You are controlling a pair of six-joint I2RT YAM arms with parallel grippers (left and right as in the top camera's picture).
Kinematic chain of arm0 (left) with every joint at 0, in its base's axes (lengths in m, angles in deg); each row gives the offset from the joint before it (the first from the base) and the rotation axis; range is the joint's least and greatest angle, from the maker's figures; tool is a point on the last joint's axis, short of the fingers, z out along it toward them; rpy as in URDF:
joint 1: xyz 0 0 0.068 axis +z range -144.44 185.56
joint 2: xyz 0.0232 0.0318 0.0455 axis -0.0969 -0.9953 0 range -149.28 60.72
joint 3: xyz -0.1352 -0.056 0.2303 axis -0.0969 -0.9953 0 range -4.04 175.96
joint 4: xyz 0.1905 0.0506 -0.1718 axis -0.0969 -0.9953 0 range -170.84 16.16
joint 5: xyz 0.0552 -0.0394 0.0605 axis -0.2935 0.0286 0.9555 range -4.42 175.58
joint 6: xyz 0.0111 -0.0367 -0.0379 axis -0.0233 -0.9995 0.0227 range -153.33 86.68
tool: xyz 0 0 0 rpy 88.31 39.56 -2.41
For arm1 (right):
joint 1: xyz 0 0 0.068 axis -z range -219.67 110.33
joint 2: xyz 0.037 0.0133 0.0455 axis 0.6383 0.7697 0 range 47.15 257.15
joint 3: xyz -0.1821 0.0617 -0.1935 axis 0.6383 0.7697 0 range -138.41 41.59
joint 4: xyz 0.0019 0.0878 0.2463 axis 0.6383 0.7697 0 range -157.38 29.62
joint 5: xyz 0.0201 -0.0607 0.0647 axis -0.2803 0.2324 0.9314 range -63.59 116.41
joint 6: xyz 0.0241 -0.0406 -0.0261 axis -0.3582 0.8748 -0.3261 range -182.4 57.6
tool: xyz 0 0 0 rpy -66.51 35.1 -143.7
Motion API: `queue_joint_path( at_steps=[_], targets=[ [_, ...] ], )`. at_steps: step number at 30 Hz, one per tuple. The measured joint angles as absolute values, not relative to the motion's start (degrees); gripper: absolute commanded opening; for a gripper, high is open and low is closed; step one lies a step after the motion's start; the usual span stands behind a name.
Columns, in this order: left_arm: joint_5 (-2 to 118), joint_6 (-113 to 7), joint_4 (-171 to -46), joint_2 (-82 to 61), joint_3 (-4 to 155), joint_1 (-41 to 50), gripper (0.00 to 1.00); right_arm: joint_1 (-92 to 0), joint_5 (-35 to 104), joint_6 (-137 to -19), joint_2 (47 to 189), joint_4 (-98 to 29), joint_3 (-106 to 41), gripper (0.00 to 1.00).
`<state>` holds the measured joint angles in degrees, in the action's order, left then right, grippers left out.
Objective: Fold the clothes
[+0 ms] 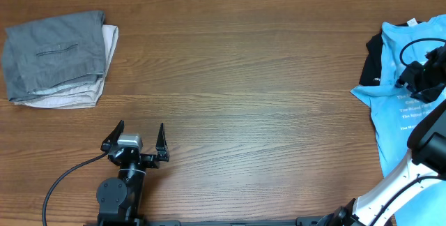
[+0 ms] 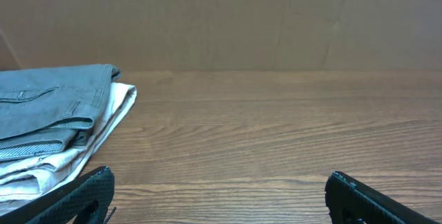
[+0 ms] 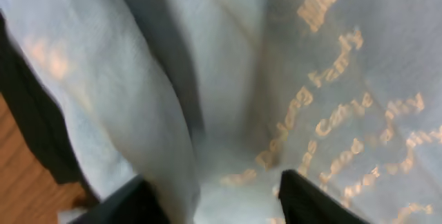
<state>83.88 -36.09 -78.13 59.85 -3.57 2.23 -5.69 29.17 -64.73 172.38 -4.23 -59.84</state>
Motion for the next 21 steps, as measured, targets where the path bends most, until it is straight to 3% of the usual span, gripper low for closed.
queue_joint_path(
  at_steps=[8,14,21],
  targets=[
    [83.88,-36.09,-78.13,59.85,-3.57,2.23,1.0,-7.24,32.3,-67.33,172.35,5.45,-69.83,0.7],
    [83.88,-36.09,-78.13,59.85,-3.57,2.23,1.0,-14.33,33.59,-69.21,172.35,11.64,-70.9,0.7],
    [83.88,-36.09,-78.13,59.85,-3.57,2.23,1.0,-23.96,25.24,-80.09,172.35,11.6,-67.58,0.7]
  ],
)
